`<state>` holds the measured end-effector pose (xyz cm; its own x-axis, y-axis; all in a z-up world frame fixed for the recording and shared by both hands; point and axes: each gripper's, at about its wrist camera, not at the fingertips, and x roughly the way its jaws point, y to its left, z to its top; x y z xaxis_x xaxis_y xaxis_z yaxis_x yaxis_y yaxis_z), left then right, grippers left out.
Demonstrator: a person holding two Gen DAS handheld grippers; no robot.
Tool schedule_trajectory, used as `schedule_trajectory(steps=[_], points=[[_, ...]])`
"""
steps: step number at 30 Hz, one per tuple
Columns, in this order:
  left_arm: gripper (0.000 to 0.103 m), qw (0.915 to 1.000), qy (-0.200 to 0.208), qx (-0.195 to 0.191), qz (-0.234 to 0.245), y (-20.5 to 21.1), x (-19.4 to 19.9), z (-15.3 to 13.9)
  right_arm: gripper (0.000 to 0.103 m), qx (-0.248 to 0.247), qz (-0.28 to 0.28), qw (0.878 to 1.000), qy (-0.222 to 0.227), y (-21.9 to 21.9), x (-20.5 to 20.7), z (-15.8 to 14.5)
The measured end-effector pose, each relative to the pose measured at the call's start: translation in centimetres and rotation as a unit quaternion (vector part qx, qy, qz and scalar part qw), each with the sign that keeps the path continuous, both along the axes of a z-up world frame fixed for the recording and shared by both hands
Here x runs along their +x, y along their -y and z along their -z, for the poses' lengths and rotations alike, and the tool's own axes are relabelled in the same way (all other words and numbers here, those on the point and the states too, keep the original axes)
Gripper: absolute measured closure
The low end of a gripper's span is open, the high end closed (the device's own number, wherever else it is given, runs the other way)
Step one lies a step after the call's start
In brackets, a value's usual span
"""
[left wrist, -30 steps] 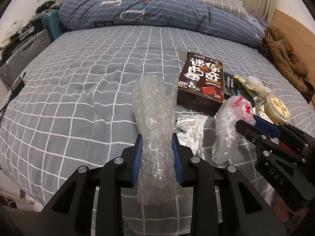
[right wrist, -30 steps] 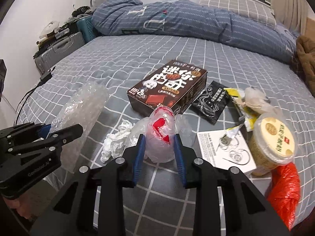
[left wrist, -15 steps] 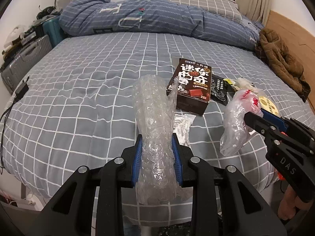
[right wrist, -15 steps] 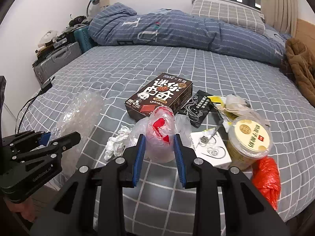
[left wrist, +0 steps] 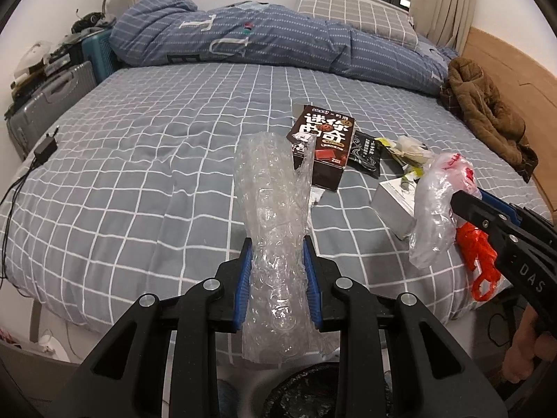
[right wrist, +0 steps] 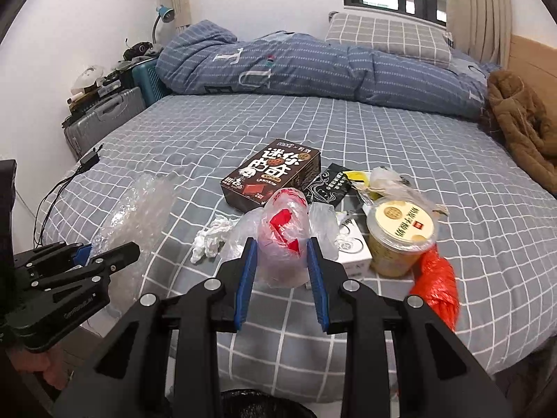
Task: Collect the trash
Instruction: 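Lift both held items off the bed and carry them toward the black bin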
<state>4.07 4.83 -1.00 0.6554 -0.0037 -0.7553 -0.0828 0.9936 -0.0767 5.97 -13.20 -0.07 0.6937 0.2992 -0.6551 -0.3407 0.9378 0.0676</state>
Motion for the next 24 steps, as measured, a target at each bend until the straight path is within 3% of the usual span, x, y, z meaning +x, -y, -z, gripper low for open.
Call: schedule_trajectory(steps=[24], points=[[0.077, 0.9998, -0.006, -0.017, 0.007, 3.4, -6.3, 0.5, 0.075, 0.014, 0.006, 1.000, -0.003, 3.4, -7.4, -0.2]])
